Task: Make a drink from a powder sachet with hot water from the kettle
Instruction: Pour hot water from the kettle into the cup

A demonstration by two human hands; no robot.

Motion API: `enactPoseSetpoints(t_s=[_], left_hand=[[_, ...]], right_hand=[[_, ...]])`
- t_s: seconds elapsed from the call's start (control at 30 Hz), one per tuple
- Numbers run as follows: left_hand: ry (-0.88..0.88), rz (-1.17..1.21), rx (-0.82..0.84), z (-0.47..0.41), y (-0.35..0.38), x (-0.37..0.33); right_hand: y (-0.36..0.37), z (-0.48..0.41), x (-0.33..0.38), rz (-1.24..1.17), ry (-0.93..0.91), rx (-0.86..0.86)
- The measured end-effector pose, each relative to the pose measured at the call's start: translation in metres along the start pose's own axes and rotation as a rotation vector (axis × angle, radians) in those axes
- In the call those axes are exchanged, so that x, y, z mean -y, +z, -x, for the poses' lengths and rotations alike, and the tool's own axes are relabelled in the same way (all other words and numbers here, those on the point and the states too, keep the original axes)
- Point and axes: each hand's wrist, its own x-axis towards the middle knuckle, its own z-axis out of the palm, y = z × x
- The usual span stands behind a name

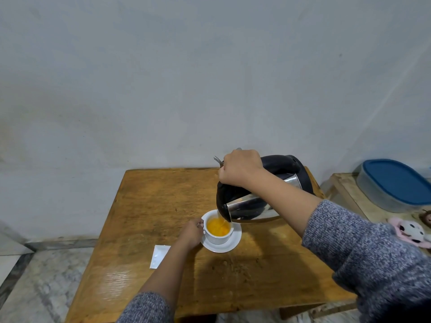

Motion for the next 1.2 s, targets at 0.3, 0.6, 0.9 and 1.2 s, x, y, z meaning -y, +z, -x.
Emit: enactPoseSetpoints(t_s=[0.3, 0.6, 0.9, 1.2], left_hand=[[0.002, -0.012, 0.024, 0.0, -0.001, -0.001], [-0.008, -0.031, 0.035, 0.002, -0.004, -0.002], [0.026, -0.028, 0.006, 0.006, -0.003, -0.002], [0.042, -0.019, -0.008, 0.01, -0.004, -0.003]], right_hand=[[0.001, -0.002, 0.001, 0.02, -0.029, -0.007], [0.002, -0.002, 0.003, 0.032, -0.041, -0.036], [0.006, -0.001, 0.003, 0.058, -0.054, -0.059], [0.006, 0.004, -0.002, -0.004, -0.01, -0.057]])
